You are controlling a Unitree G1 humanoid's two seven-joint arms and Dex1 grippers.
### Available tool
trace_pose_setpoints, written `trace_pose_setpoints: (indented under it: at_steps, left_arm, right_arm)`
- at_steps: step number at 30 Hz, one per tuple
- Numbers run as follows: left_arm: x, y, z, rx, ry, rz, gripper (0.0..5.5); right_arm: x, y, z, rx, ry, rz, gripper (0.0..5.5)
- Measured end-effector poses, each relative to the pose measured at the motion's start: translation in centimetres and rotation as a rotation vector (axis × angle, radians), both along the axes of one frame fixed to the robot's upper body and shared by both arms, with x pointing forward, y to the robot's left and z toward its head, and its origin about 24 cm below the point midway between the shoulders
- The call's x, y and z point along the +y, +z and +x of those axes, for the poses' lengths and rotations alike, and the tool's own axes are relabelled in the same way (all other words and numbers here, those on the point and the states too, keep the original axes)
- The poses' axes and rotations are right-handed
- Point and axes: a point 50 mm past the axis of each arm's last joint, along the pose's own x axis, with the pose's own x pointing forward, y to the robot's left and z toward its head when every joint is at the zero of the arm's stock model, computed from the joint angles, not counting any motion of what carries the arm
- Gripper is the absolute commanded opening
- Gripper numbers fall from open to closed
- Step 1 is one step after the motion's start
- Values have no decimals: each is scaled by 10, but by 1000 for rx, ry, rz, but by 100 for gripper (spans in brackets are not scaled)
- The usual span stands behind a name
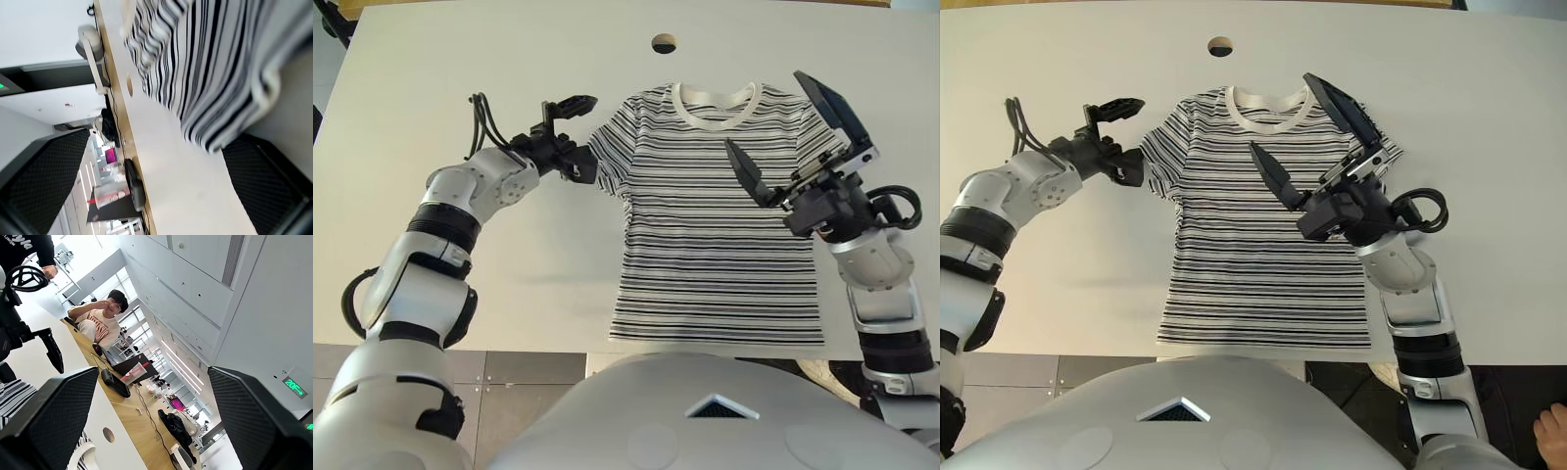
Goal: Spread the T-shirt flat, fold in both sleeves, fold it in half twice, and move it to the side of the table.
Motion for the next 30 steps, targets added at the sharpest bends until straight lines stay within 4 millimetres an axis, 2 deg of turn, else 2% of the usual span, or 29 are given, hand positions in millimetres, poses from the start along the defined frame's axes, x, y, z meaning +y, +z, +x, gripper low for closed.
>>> trace_pose_setpoints:
  at_steps: [4,13,25,30]
  left_arm:
    - [-4,0,2,1,-20,10,484]
    - [-6,-9,1,5,11,8,314]
    - [-6,-19,-2,15,52,5,122]
    - [-4,-17,1,-14,83,-7,54]
  right_arm:
    - [0,-1,0,2,-5,8,412]
    - [-1,-6,3,26,-17,9,413]
    - [-3,-6,3,28,-21,8,413]
    - [-10,-6,2,34,-48,21,413]
